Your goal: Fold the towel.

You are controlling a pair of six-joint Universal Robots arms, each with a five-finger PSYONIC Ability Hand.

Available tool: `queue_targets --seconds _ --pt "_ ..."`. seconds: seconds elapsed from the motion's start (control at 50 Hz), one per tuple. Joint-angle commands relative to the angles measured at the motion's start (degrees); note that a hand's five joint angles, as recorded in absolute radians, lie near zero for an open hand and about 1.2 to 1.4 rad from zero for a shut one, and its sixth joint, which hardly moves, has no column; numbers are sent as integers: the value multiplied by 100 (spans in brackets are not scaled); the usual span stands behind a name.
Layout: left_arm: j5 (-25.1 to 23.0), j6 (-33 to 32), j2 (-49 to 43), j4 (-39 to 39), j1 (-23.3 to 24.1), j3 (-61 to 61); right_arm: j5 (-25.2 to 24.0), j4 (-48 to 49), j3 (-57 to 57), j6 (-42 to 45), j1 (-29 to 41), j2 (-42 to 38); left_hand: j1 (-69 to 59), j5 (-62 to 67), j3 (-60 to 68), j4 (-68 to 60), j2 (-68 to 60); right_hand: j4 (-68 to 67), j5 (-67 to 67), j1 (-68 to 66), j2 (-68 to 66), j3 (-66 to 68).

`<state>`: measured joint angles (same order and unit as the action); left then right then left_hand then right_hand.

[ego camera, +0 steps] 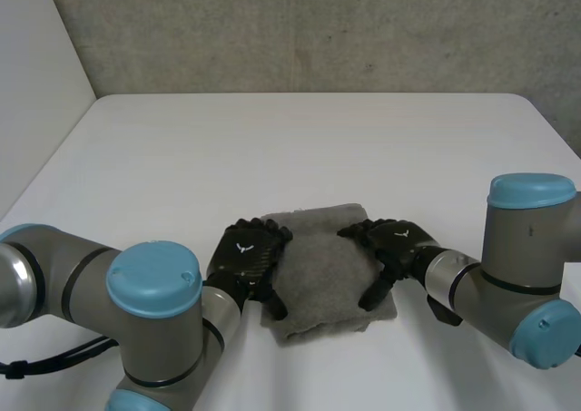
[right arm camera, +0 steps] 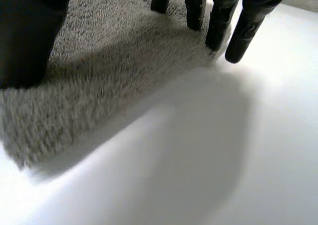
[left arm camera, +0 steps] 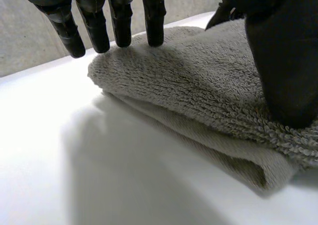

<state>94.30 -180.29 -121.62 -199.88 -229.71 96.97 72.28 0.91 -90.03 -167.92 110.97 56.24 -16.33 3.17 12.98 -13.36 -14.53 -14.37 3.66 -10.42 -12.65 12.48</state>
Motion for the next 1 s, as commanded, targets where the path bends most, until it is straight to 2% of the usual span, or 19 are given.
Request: queue_targets --seconds 0.02,0.16,0.22,0.26,0.38,0.42,0.46,0.8,1.0 --pt "0 -15 489 98 -73 -152 50 -56 64 -4 -22 676 561 -245 -298 336 381 437 -366 42 265 -248" --pt "-8 -76 1281 345 -205 -539 67 -73 381 -110 -40 1575 561 -245 -298 336 381 437 -366 42 265 -248" --pt "-26 -15 1615 609 -399 -803 208 -108 644 -119 -66 1944 544 -228 -298 336 364 437 -366 42 265 -248" --pt "-17 -23 1738 811 -487 -952 540 -144 950 -119 -75 2093 544 -228 -298 336 364 437 -366 42 265 -248" --pt "44 -15 1879 1470 -733 -1734 1095 -144 1295 -119 -84 2128 561 -245 -298 336 381 437 -366 42 265 -248" --pt "219 -32 1914 1662 -1021 -1953 1402 -152 1426 -127 -75 2128 561 -245 -298 336 381 437 -366 42 265 -248" --pt "316 -67 1923 1715 -1075 -1997 1516 -152 1461 -119 -75 2111 561 -245 -298 336 381 437 -366 42 265 -248" --pt "378 -85 1914 1944 -1418 -2086 1535 -539 1655 -417 -84 2067 561 -245 -298 336 381 437 -366 42 265 -248" --pt "378 -76 1923 1953 -1383 -2103 1535 -557 1673 -453 -93 2067 561 -245 -298 336 381 437 -366 42 265 -248"
